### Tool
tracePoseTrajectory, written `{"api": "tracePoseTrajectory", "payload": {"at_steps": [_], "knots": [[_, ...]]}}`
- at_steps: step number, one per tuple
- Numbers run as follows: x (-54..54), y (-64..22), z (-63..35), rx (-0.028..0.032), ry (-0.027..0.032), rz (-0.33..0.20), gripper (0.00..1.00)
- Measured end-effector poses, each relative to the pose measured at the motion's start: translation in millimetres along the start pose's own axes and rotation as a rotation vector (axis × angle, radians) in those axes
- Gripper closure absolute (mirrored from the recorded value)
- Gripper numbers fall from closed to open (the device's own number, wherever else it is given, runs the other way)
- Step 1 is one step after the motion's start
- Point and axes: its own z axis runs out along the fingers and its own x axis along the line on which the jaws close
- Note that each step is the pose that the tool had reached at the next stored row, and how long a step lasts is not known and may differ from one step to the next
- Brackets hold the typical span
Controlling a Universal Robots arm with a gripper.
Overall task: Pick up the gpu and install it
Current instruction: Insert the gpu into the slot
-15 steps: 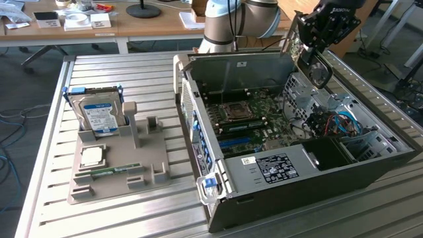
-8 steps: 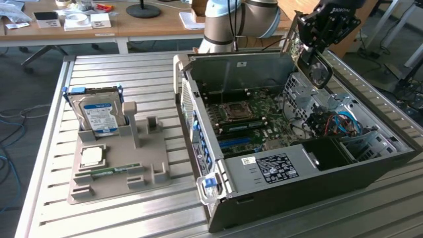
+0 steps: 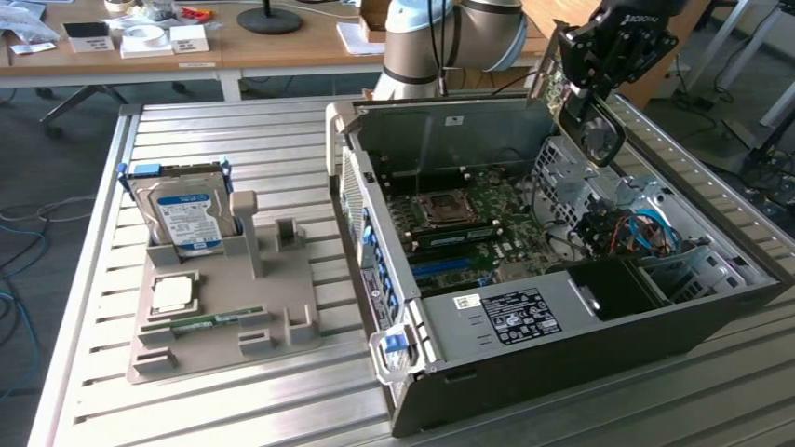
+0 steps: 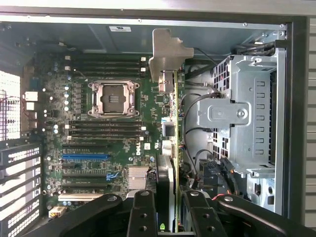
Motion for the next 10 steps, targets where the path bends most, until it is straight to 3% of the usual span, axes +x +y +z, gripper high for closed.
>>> {"api": "tracePoseTrajectory", "payload": {"at_steps": [10], "knots": [[0.0, -0.1, 0.4, -0.0035, 0.0111, -0.159, 0.73]]}}
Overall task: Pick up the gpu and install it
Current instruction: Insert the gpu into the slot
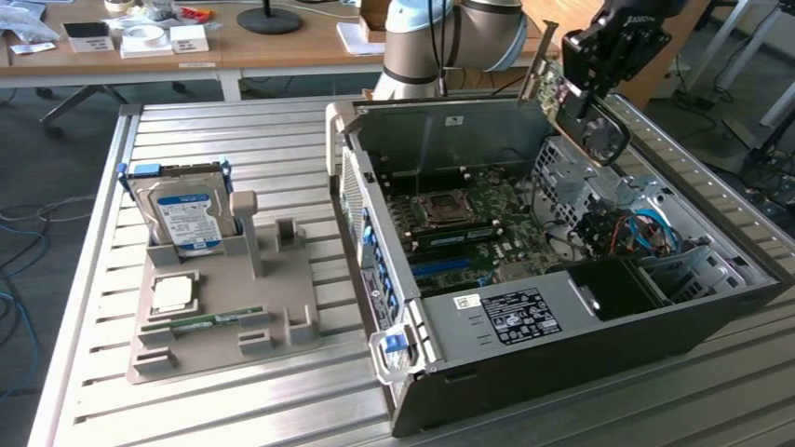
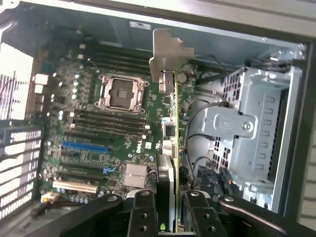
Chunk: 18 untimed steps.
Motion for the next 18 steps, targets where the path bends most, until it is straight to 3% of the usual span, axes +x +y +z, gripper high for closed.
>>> {"api": "tracePoseTrajectory", "payload": {"at_steps": [18], "knots": [[0.0, -0.1, 2.3, -0.0076, 0.0227, -0.327, 0.73]]}}
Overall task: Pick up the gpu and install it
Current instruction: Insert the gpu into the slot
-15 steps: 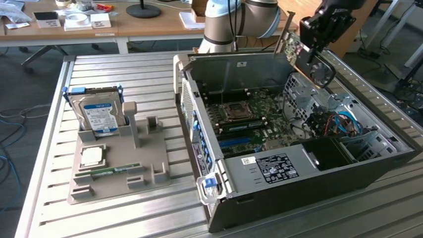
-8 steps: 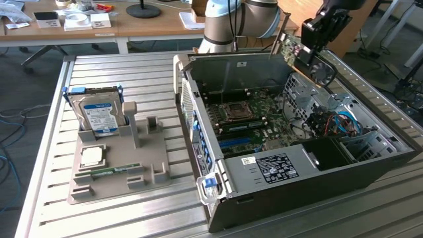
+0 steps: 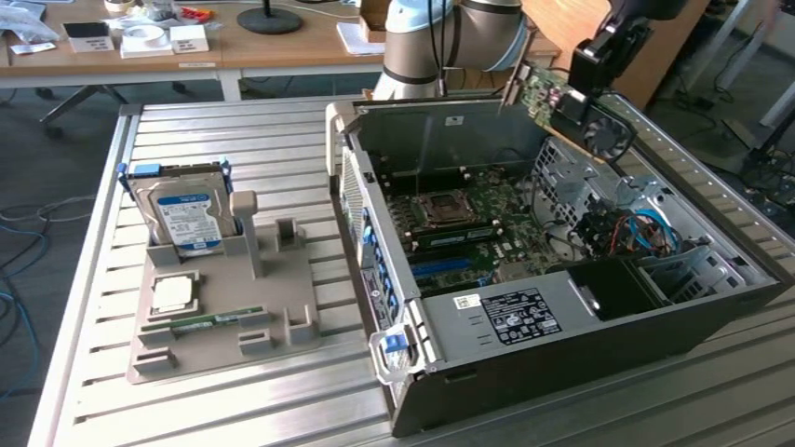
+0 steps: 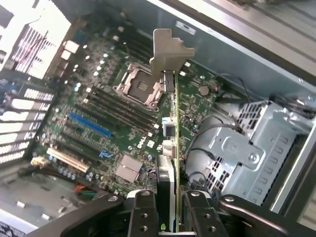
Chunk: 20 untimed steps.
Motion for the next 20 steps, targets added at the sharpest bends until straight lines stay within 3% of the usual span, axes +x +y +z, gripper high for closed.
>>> {"api": "tracePoseTrajectory", "payload": {"at_steps": [20], "knots": [[0.1, -0.2, 2.8, -0.0083, 0.0253, -0.363, 0.73]]}}
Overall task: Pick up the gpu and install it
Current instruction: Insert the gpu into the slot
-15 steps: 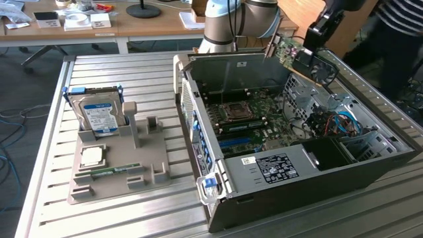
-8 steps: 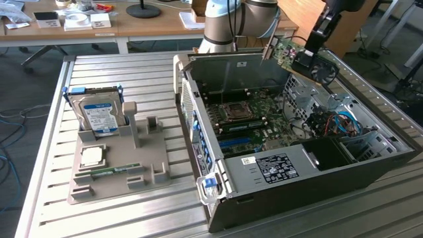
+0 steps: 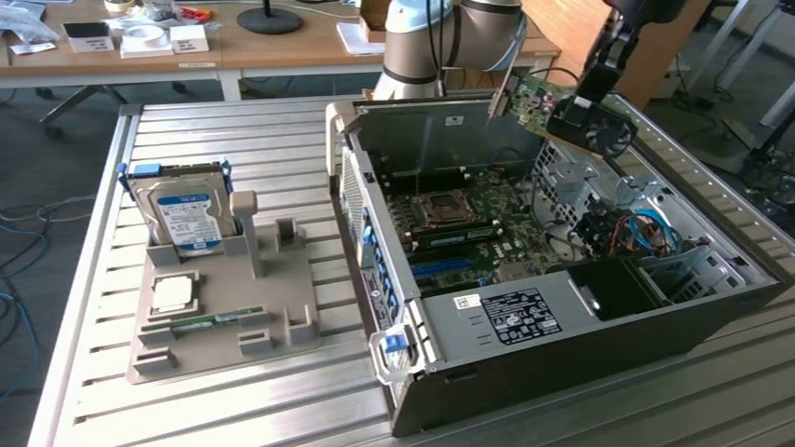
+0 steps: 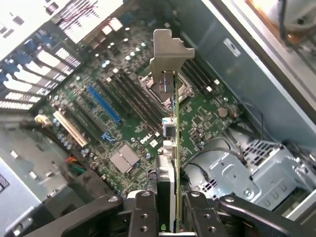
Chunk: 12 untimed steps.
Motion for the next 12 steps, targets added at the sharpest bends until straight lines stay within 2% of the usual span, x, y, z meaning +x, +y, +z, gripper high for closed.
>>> {"api": "tracePoseTrajectory", "payload": {"at_steps": [12], "knots": [[0.0, -0.1, 2.0, -0.0050, 0.0151, -0.216, 0.73]]}}
